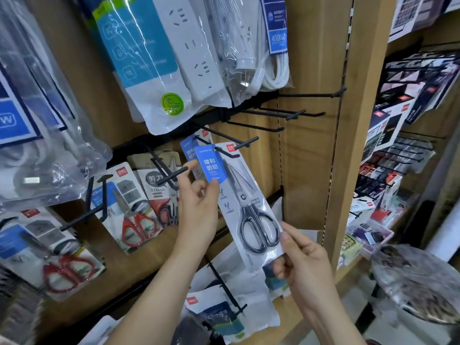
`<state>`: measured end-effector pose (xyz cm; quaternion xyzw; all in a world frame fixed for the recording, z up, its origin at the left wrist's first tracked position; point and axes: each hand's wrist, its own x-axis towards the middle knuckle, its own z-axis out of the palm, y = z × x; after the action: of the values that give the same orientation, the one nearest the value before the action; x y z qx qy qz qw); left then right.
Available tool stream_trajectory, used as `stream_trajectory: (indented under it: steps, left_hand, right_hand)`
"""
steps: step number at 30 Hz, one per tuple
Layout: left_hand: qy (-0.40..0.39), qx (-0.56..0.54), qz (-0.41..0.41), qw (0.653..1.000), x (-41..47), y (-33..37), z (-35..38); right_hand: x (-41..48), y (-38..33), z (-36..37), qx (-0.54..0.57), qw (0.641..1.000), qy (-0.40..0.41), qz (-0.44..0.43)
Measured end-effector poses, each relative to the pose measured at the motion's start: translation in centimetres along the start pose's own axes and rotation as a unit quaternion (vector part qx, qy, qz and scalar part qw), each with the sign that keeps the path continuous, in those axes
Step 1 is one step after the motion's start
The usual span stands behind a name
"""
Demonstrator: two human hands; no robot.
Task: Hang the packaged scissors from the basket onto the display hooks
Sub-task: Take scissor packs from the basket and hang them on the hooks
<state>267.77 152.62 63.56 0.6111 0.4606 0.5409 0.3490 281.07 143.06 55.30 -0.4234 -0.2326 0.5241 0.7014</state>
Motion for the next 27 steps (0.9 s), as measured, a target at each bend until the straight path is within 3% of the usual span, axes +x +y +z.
stream_trajectory:
  steps: [4,10,14,20,24,27]
  left_hand:
    - [-0.031,0.043,-0.007,0.999,0.5,-0.4,-1.1]
    - [0.003,0.047,-0.076,0.996,3.4,-0.4,-1.3]
    - [-0.031,0.162,-0.080,0.983,5.4,-1.8,-1.6]
    - [-0.117,0.267,-0.102,0.951,4.1,-3.7,-2.4]
    - [-0.126,0.262,-0.098,0.952,1.3,-6.5,-3.2]
    - [-0.196,0.234,-0.090,0.948,-2.2,-9.1,-3.0]
  right_hand:
    - [0.9,-0.5,1.3,-0.012,0.999,0.020,-0.032]
    - [2.4,-1.2,3.1,0.053,0.998,-0.024,0.000]
    - [2.3,-0.8,3.6,0.042,0.996,-0.067,0.049]
    - [-0.3,1.2,1.8,-0.045,0.998,-0.010,0.041]
    - [-3.1,2.0,-1.4,-0.095,0.993,0.051,0.037]
    - [-5.2,2.5,-4.7,-0.129,0.984,0.114,0.044]
